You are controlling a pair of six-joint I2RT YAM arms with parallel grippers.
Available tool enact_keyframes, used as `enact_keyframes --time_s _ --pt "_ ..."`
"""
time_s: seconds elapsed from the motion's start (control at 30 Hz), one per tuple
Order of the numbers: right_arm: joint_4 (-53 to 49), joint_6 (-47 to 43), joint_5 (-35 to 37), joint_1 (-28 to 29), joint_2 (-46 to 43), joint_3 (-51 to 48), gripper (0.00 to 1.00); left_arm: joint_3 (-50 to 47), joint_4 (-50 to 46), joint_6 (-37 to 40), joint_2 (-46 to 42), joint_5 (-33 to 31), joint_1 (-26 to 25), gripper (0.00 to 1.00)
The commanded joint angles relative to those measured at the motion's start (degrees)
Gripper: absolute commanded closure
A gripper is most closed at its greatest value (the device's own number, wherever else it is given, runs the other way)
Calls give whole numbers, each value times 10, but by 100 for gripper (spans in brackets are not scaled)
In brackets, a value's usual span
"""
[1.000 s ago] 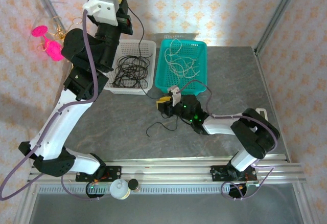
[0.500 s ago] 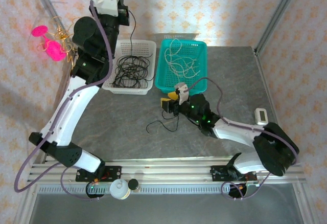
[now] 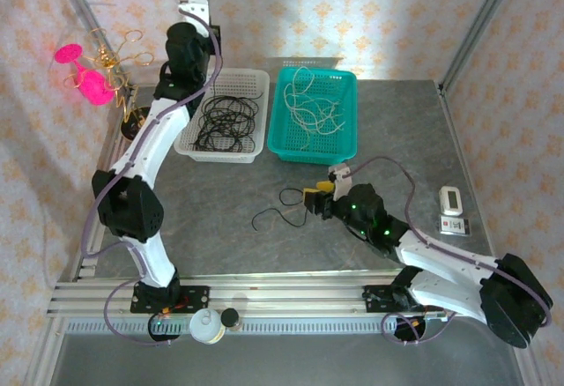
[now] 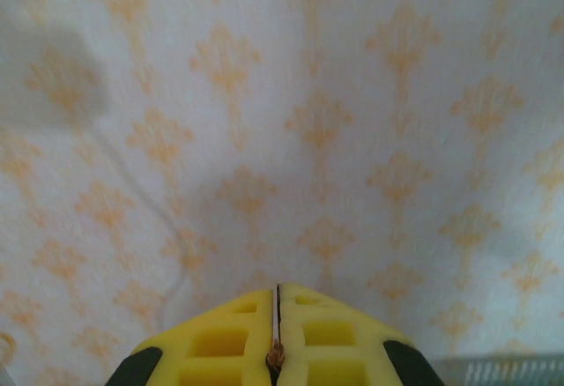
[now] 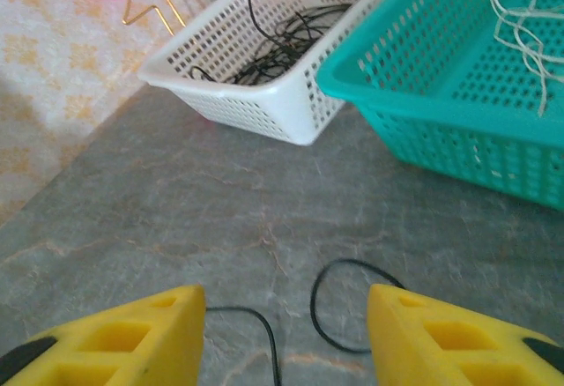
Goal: Untangle the cables
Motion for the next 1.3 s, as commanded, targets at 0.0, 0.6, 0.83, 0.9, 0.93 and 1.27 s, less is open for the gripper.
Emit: enact_keyframes --time_s 0.0,0.6,0.83,0.9,0.93,1.27 --pt "-23 21 23 2 -14 -8 48 -38 45 -43 15 15 3 100" --pt "-143 63 12 2 107 61 48 -230 -61 -166 -70 1 -1 18" --pt "-126 71 34 2 104 57 48 -359 -150 -207 -234 -32 -52 19" --pt "-123 73 41 2 104 56 48 -429 -160 -245 -298 -27 -79 23" --pt "-121 74 46 1 103 54 48 -463 -162 -265 -326 -21 -92 24" --pt "-93 76 87 0 87 36 47 -713 -142 -564 -428 10 -268 35"
